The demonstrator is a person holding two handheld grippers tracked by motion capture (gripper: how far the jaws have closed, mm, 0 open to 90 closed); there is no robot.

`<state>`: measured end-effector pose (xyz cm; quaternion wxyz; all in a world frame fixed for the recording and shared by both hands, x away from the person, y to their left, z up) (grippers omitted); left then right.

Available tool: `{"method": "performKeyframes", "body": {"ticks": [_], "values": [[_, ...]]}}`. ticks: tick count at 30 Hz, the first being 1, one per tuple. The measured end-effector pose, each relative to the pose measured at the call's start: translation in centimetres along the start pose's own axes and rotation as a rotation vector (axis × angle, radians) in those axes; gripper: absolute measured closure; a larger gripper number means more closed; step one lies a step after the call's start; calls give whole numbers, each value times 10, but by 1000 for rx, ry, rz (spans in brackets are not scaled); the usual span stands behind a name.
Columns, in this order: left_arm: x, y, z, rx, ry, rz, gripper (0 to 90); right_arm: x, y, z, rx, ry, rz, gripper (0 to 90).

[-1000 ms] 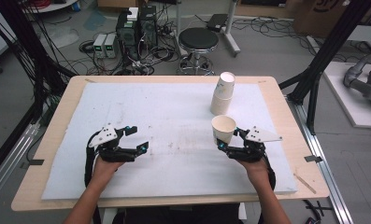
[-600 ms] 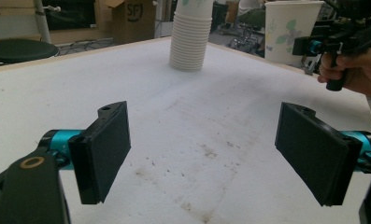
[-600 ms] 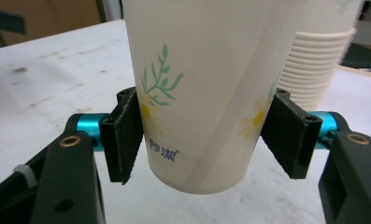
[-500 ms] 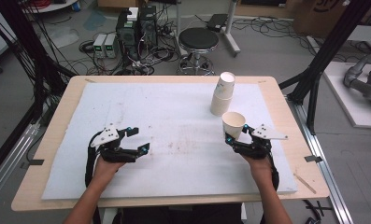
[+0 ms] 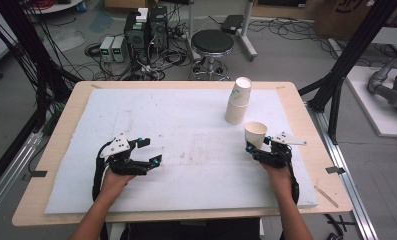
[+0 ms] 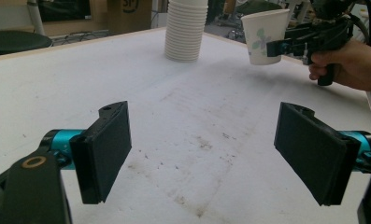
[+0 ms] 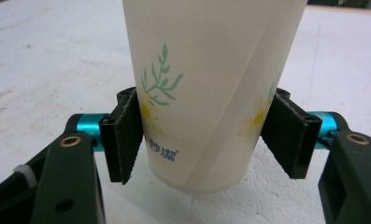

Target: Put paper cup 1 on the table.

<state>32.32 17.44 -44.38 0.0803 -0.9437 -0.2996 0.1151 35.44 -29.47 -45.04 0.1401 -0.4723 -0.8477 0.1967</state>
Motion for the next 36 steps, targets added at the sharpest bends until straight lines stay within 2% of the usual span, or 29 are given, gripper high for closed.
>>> {"method": "performKeyframes", "body": {"ticks": [7, 10, 11, 22, 27, 29, 31, 36], "values": [[0, -1, 0, 1, -3, -3, 189, 2, 6, 1, 70, -32, 29, 342], [0, -1, 0, 2, -2, -3, 189, 5, 8, 1, 123, -74, 45, 345], [0, -2, 0, -1, -3, -4, 189, 6, 8, 1, 122, -91, 49, 345], [3, -3, 0, -10, -9, -2, 192, 6, -2, 8, 176, -132, 49, 342], [3, -2, 0, -10, -16, 5, 193, 5, -3, 8, 177, -127, 29, 304], [3, -3, 0, -7, -16, 2, 192, 5, -5, 9, 157, -114, 32, 215], [4, -4, 0, -6, -19, -1, 185, 4, -8, 10, 146, -89, 13, 210], [7, -6, 0, -13, -28, -14, 177, 4, -19, 12, 152, -81, -2, 207]]}}
Point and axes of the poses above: each handheld gripper's, and its own axes: y roughly forward along the jaws, z roughly out of its underside, x roughly to its left, the point moved 1 cm from there along y, roughly forward along the jaws, and after that the axes turned 2 degrees about -y, right-handed, at the moved point
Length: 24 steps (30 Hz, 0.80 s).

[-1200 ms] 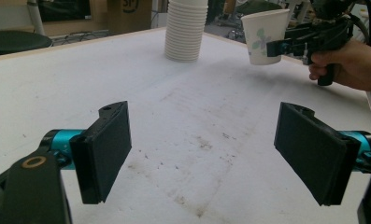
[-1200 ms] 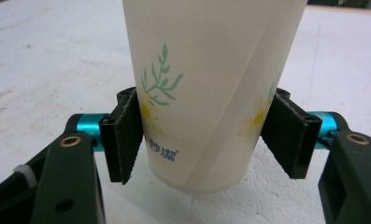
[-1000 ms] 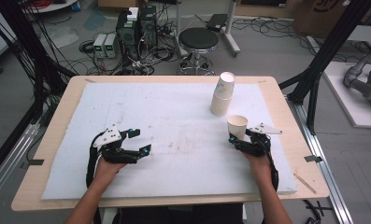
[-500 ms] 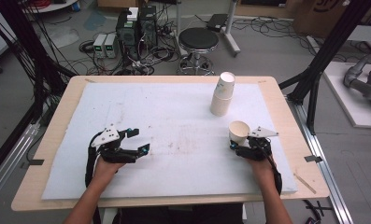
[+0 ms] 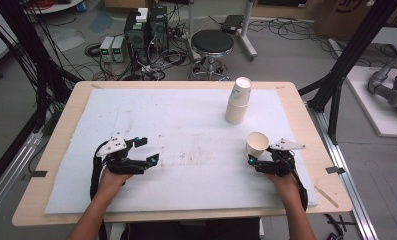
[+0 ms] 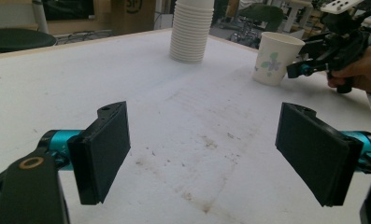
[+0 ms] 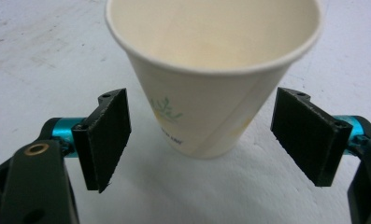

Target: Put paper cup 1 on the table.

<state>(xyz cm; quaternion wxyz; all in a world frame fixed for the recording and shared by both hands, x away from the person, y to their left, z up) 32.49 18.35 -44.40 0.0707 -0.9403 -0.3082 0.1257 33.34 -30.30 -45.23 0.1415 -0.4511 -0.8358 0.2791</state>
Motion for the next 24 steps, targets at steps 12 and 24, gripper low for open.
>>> {"method": "performKeyframes", "body": {"ticks": [12, 24], "values": [[3, -8, -5, -56, 34, -38, 159, 6, -48, -2, -196, -42, -63, 206], [8, -23, -7, -102, 12, -45, 153, 12, -59, -18, -272, -45, -119, 191]]}}
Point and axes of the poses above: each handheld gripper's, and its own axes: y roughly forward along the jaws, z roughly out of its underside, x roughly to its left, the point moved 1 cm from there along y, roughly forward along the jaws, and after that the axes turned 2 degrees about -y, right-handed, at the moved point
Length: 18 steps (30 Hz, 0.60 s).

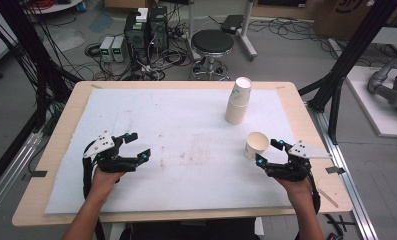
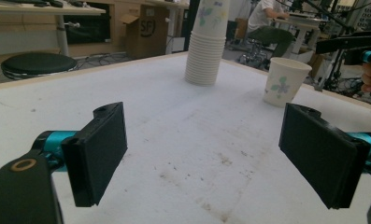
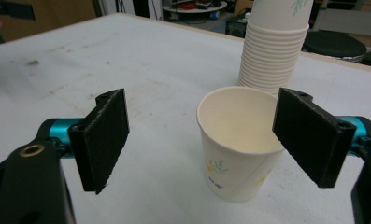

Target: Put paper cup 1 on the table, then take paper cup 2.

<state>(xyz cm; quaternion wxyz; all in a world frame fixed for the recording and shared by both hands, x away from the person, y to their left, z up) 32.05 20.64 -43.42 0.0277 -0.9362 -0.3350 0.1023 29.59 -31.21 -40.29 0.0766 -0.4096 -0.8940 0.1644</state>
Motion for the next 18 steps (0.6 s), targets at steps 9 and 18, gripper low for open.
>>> {"method": "performKeyframes", "body": {"ticks": [9, 18], "values": [[3, -6, 0, -2, -8, -32, 156, 1, 4, 1, 10, 7, -10, 192], [4, -3, 1, 4, -10, -31, 158, -1, 1, 1, -6, 7, 8, 192]]}}
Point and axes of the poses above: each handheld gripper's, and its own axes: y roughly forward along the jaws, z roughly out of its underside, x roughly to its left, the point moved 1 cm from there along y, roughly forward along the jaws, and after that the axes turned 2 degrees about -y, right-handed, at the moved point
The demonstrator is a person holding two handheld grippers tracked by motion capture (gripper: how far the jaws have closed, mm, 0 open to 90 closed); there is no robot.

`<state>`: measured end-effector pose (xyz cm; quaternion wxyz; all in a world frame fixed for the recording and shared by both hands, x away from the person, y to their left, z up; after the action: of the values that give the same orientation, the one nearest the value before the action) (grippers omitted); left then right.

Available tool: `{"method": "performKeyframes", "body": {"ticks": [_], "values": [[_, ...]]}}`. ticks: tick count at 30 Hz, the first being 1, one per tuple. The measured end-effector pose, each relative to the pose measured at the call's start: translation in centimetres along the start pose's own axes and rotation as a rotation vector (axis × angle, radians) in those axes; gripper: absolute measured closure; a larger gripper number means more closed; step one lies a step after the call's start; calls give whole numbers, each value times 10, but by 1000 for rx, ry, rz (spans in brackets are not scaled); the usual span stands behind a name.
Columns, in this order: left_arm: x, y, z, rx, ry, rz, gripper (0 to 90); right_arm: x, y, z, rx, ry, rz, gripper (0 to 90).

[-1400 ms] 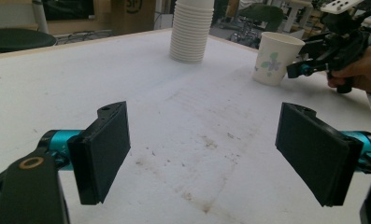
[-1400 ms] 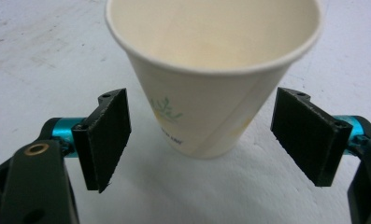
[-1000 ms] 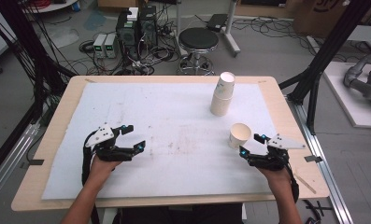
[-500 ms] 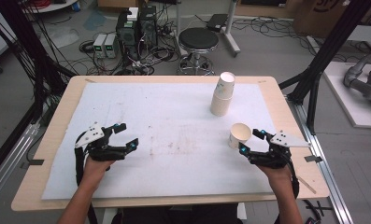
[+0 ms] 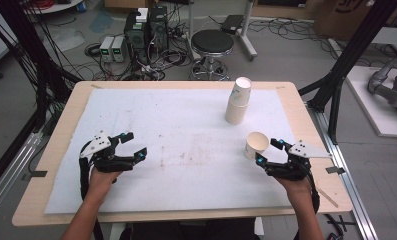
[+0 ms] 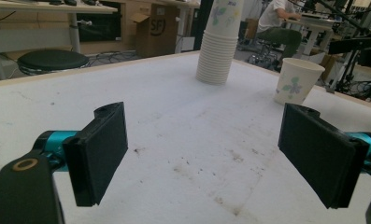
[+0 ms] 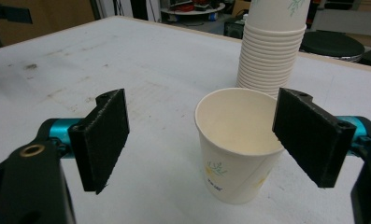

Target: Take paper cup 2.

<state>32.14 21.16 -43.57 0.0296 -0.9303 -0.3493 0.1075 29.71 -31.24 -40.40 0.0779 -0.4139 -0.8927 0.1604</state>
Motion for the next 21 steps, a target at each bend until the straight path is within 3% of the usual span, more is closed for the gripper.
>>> {"method": "performKeyframes", "body": {"ticks": [6, 16, 21], "values": [[1, 0, 0, -1, -8, 8, 158, -1, -1, -1, -14, 16, 6, 192], [-1, 1, 0, 9, -8, 13, 160, 2, 3, -4, -1, -8, -17, 193], [-4, 1, 0, 1, -16, 22, 160, 2, 3, -4, 3, 2, -19, 193]]}}
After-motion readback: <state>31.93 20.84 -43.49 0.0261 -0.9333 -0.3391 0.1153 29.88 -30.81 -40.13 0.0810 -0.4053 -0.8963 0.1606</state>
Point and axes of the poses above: each handheld gripper's, and its own axes: y roughly forward along the jaws, z roughly out of its underside, x roughly to its left, the point moved 1 cm from there along y, roughly forward along the jaws, and after that the axes turned 2 degrees about -y, right-handed, at the moved point
